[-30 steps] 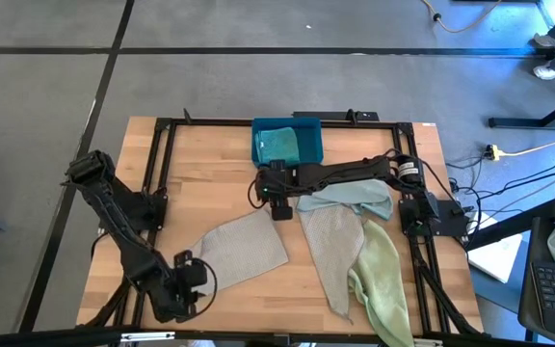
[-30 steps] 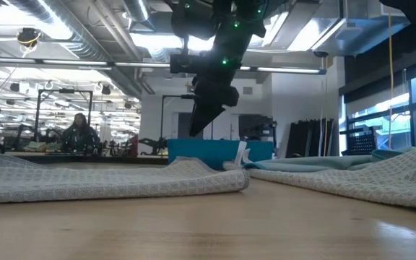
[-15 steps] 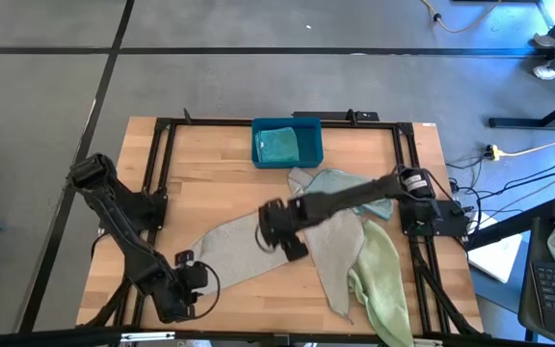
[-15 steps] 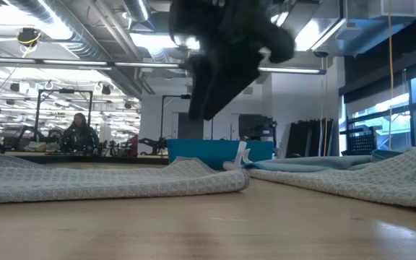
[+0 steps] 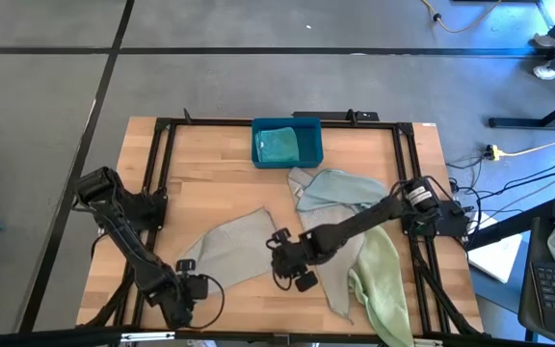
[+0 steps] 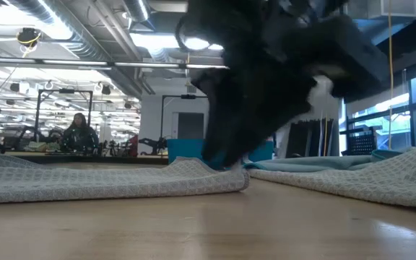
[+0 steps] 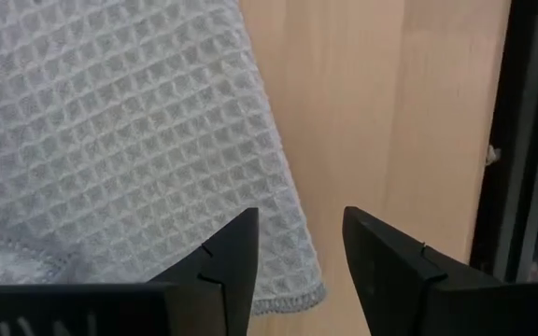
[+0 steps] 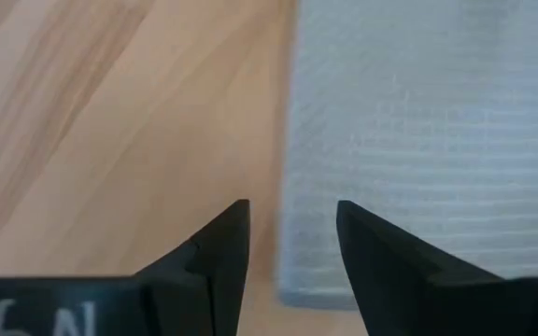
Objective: Fold microfiber towels
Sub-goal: Fold the left gray towel
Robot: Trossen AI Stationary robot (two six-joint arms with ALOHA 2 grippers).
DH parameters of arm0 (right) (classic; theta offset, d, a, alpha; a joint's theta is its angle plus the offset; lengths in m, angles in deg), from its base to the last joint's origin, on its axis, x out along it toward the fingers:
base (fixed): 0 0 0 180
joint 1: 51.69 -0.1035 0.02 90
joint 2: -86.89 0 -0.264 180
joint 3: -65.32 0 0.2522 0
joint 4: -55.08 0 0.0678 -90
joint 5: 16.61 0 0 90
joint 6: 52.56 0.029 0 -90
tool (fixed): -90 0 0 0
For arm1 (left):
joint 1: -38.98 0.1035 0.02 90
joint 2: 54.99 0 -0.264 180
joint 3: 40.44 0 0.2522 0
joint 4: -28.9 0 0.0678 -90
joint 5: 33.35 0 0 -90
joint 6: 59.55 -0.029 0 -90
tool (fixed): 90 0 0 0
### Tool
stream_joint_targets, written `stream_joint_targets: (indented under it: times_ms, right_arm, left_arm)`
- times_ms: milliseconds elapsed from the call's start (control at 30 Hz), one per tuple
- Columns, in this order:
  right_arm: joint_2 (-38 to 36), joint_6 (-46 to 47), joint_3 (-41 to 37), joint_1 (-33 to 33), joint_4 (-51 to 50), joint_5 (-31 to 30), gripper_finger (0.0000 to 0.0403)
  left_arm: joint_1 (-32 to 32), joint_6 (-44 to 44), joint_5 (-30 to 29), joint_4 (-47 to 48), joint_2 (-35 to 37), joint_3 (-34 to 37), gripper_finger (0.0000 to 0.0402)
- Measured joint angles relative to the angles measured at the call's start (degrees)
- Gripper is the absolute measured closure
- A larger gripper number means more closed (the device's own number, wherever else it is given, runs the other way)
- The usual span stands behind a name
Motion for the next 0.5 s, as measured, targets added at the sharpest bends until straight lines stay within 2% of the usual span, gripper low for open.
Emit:
stream_joint_targets:
  times_ms: [267,500]
  right_arm:
    - [0.0,1.7,-3.1,-1.3,2.8,-8.3,0.0238]
    - [0.0,1.7,-3.4,-1.3,2.5,-8.9,0.0238]
  left_arm:
    - [0.1,-1.1,-0.5,2.3,0.0,0.0,0.0252]
    - [0.2,-0.9,-0.2,1.9,0.0,0.0,0.0252]
